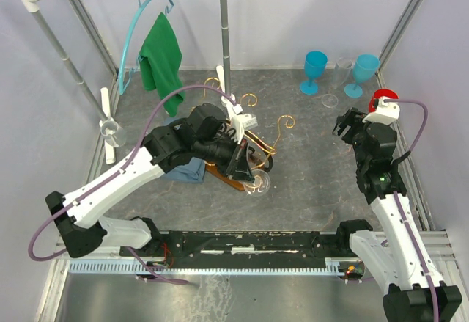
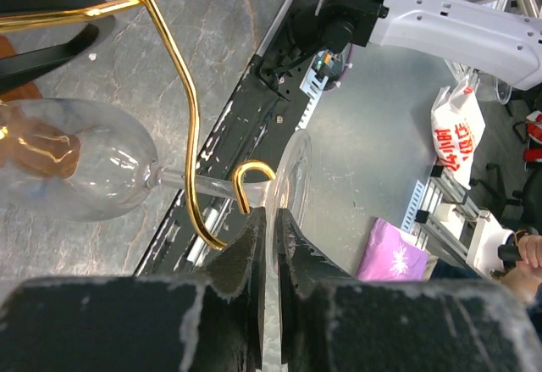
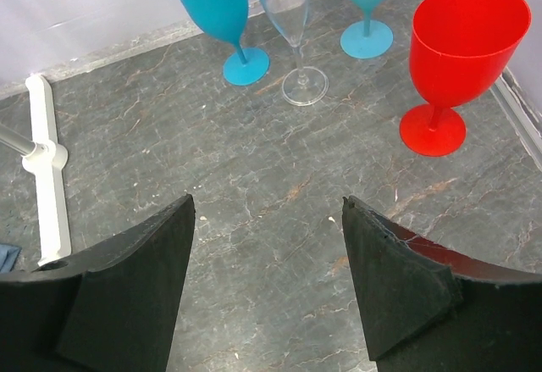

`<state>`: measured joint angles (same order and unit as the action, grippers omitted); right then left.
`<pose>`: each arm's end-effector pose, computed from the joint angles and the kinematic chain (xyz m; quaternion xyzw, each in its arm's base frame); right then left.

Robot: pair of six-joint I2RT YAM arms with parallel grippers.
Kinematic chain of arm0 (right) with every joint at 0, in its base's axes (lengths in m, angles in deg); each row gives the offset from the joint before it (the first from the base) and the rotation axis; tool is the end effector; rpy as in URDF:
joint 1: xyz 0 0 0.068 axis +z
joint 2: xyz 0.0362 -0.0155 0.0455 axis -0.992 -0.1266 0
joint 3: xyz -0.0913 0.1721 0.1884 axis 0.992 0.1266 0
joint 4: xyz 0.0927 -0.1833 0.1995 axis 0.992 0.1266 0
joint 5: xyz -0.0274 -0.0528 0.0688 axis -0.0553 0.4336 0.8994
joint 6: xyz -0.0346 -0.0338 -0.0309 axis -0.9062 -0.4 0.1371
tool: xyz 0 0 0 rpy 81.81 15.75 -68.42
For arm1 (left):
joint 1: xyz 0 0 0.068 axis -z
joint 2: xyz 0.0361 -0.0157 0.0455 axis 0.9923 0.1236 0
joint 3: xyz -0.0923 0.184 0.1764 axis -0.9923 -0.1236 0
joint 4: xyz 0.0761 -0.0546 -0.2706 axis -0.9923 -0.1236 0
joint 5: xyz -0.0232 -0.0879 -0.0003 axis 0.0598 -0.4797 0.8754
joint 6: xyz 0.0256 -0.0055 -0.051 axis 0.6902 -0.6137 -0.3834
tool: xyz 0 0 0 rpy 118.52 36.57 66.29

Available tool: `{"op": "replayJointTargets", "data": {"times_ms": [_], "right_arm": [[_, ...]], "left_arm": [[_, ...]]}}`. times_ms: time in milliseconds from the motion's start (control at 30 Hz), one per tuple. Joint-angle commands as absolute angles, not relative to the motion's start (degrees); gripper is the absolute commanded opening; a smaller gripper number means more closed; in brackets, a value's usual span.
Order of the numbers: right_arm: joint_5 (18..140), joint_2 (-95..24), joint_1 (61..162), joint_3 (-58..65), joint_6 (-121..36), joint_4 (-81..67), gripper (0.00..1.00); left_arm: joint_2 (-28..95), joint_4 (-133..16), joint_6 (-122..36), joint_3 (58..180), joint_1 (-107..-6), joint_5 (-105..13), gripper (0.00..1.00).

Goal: Take the wine glass off the wine glass rack

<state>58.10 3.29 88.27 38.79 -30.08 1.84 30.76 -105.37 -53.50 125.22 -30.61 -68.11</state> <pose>0.2118 0.0110 0.3186 0.1662 0.7541 0.0453 0.6338 0.1622 -0.2438 0.3790 0.3343 0.8147 -0.4379 0.1808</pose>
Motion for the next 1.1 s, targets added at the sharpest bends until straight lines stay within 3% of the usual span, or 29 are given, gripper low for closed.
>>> {"op": "replayJointTargets", "data": {"times_ms": [0,1067], "right_arm": [[57.2,3.7,88.6,38.8,-30.2,0.7,0.78],[57.1,3.4,88.6,39.3,-30.1,1.0,0.78]], "left_arm": [[26.5,-107.3,-52.6,126.8,-33.5,-67.2,0.05],[14.6,-100.5,-62.3,114.1,-48.8,-83.1,0.03]]}}
